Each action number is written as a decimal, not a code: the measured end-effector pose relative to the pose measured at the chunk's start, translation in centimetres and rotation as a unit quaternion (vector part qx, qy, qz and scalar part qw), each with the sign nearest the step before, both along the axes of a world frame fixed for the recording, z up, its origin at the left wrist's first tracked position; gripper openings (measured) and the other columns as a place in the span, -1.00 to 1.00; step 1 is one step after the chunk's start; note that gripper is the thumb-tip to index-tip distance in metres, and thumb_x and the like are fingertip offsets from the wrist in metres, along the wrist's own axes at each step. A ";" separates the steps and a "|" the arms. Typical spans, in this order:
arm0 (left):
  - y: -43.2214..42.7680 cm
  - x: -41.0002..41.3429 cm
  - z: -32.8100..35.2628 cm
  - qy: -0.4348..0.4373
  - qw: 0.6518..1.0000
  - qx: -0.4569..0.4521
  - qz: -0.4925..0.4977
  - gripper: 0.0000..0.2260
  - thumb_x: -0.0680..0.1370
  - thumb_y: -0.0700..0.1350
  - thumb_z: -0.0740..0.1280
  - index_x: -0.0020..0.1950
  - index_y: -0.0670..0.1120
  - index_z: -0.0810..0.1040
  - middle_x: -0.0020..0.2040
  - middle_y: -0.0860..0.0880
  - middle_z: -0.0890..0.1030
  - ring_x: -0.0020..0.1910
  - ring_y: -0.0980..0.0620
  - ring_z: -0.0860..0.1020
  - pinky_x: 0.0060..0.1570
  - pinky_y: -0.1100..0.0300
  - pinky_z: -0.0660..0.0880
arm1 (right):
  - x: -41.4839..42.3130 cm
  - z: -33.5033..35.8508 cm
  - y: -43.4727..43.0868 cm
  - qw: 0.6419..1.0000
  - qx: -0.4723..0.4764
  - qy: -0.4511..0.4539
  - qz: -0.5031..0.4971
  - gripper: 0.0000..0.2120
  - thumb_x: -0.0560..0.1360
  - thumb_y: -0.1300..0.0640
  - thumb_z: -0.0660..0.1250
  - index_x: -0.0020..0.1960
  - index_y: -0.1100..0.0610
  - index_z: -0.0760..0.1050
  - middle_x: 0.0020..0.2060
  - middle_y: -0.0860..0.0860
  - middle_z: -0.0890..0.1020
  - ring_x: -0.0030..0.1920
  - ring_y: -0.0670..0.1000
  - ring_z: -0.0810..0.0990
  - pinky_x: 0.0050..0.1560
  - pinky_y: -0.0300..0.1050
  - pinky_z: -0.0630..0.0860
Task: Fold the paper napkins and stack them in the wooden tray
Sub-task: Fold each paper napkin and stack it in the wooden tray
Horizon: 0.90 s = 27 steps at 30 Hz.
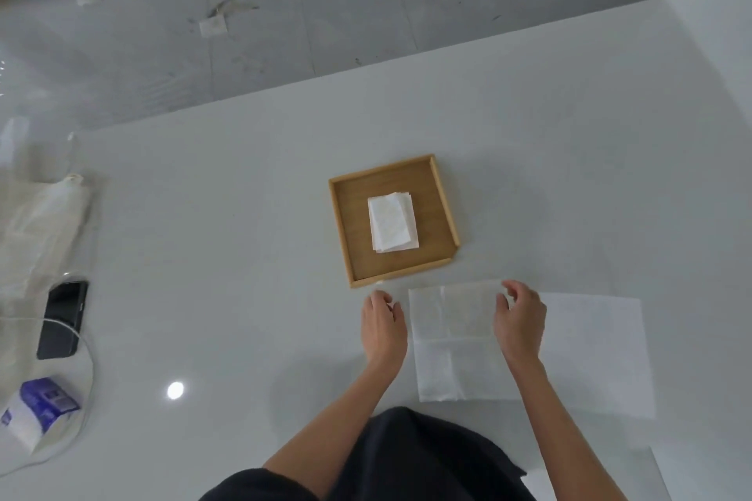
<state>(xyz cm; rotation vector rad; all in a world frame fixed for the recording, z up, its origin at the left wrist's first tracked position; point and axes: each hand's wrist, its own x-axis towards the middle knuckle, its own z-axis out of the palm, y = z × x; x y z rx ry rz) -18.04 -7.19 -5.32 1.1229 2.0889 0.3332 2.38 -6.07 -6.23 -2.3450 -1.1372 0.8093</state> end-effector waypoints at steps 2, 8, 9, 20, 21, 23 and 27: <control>-1.6 0.7 -0.7 -0.008 0.998 -0.062 0.003 -0.86 0.65 -0.08 0.22 0.17 -0.09 0.40 0.08 -0.01 0.48 0.09 -0.06 0.51 0.03 0.10 0.50 | 0.9 -0.1 -1.7 0.999 -0.053 -0.009 -0.002 -0.70 0.55 0.25 0.33 0.28 0.23 0.51 0.16 0.24 0.60 0.18 0.25 0.54 0.19 0.09 0.48; -3.5 2.0 -1.0 -0.101 0.986 -0.130 0.041 -0.83 0.62 -0.03 0.29 0.13 -0.08 0.38 0.07 -0.09 0.55 0.06 -0.11 0.55 0.08 -0.03 0.58 | 1.9 0.5 -3.9 0.985 -0.158 0.029 0.057 -0.52 0.57 0.17 0.31 0.46 0.13 0.32 0.43 0.21 0.30 0.37 0.27 0.33 0.38 0.05 0.28; -3.6 2.1 -0.8 -0.121 0.981 -0.143 0.041 -0.81 0.62 -0.02 0.30 0.14 -0.08 0.39 0.06 -0.08 0.55 0.06 -0.10 0.56 0.06 0.02 0.57 | 1.8 0.6 -4.1 0.982 -0.169 0.039 0.074 -0.48 0.57 0.15 0.31 0.49 0.09 0.28 0.46 0.20 0.22 0.39 0.26 0.27 0.40 0.05 0.25; -3.3 2.0 -0.4 -0.239 0.941 -0.194 0.139 -0.76 0.55 -0.07 0.42 0.11 -0.15 0.48 0.06 -0.11 0.56 0.09 -0.11 0.54 0.09 0.04 0.52 | 1.7 1.0 -3.7 0.977 -0.176 0.020 0.121 -0.48 0.56 0.23 0.21 0.49 -0.03 0.28 0.43 0.16 0.19 0.34 0.25 0.25 0.34 0.06 0.32; -3.5 2.0 -0.3 -0.242 0.939 -0.193 0.146 -0.75 0.54 -0.08 0.42 0.14 -0.15 0.49 0.07 -0.10 0.55 0.09 -0.11 0.54 0.08 0.05 0.52 | 1.7 0.8 -3.5 0.975 -0.176 0.016 0.133 -0.49 0.57 0.22 0.20 0.49 -0.04 0.27 0.42 0.16 0.18 0.33 0.26 0.25 0.33 0.07 0.32; -3.8 2.0 -0.2 -0.245 0.936 -0.191 0.163 -0.74 0.54 -0.09 0.41 0.17 -0.13 0.48 0.07 -0.09 0.56 0.10 -0.11 0.55 0.12 0.02 0.55 | 1.7 0.5 -3.4 0.973 -0.177 0.014 0.145 -0.48 0.58 0.21 0.20 0.50 -0.04 0.25 0.42 0.17 0.17 0.34 0.26 0.23 0.34 0.09 0.31; -3.9 2.1 -0.3 -0.244 0.933 -0.176 0.200 -0.76 0.55 -0.11 0.37 0.19 -0.12 0.45 0.10 -0.08 0.54 0.12 -0.09 0.53 0.13 0.03 0.53 | 1.8 0.1 -4.2 0.971 -0.166 -0.007 0.171 -0.46 0.58 0.23 0.23 0.53 0.00 0.23 0.43 0.15 0.18 0.36 0.23 0.22 0.35 0.07 0.32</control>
